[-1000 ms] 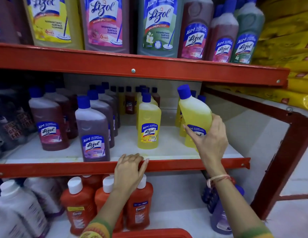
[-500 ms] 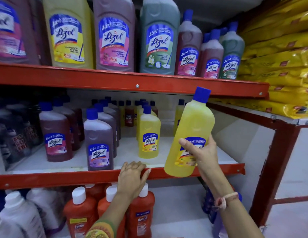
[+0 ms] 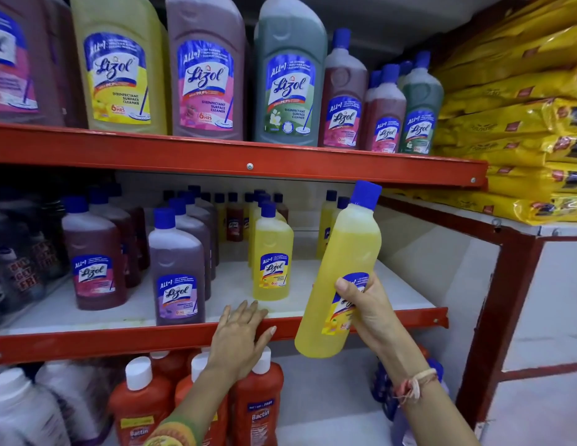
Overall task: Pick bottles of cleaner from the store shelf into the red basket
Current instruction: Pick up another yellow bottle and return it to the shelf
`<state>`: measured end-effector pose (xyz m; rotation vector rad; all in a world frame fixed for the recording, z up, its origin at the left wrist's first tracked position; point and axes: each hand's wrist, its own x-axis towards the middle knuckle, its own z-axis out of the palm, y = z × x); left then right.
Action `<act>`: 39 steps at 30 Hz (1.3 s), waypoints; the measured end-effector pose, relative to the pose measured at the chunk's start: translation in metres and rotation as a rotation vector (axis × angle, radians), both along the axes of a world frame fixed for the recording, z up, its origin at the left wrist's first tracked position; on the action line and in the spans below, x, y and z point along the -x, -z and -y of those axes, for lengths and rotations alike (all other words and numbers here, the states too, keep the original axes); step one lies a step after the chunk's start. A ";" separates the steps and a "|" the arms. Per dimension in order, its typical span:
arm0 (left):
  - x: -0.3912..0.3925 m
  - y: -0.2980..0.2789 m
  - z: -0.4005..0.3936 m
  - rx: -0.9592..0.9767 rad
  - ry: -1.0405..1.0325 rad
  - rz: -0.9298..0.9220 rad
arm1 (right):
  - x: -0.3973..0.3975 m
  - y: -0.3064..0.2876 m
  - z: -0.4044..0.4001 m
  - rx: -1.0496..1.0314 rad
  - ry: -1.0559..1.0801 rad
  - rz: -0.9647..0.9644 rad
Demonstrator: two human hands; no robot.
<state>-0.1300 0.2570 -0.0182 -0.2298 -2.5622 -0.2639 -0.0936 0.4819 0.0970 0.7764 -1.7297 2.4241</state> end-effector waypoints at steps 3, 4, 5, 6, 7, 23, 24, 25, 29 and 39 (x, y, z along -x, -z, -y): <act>-0.001 0.000 0.000 0.003 -0.002 0.022 | 0.002 -0.004 -0.004 -0.065 0.076 -0.041; -0.001 0.000 0.000 0.004 -0.003 0.029 | 0.004 -0.006 -0.006 -0.096 0.100 -0.049; -0.002 0.000 0.001 0.006 -0.007 0.031 | 0.009 -0.007 -0.009 -0.126 0.120 -0.056; -0.002 0.000 0.001 0.009 -0.010 0.033 | 0.014 -0.008 -0.013 -0.152 0.139 -0.062; -0.002 0.000 0.001 0.012 -0.014 0.032 | 0.021 -0.009 -0.017 -0.174 0.159 -0.066; -0.001 0.005 0.001 0.013 -0.016 -0.009 | 0.130 0.012 -0.092 -0.289 0.331 0.085; -0.001 0.005 0.000 0.011 -0.021 -0.011 | 0.133 0.013 -0.094 -0.300 0.329 0.093; -0.001 0.005 0.000 0.012 -0.026 -0.013 | 0.136 0.016 -0.096 -0.313 0.325 0.099; -0.001 0.006 -0.001 0.006 -0.025 -0.032 | 0.138 0.026 -0.098 -0.367 0.312 0.133; -0.005 0.003 -0.002 0.025 -0.023 -0.015 | 0.130 0.028 -0.100 -0.420 0.317 0.119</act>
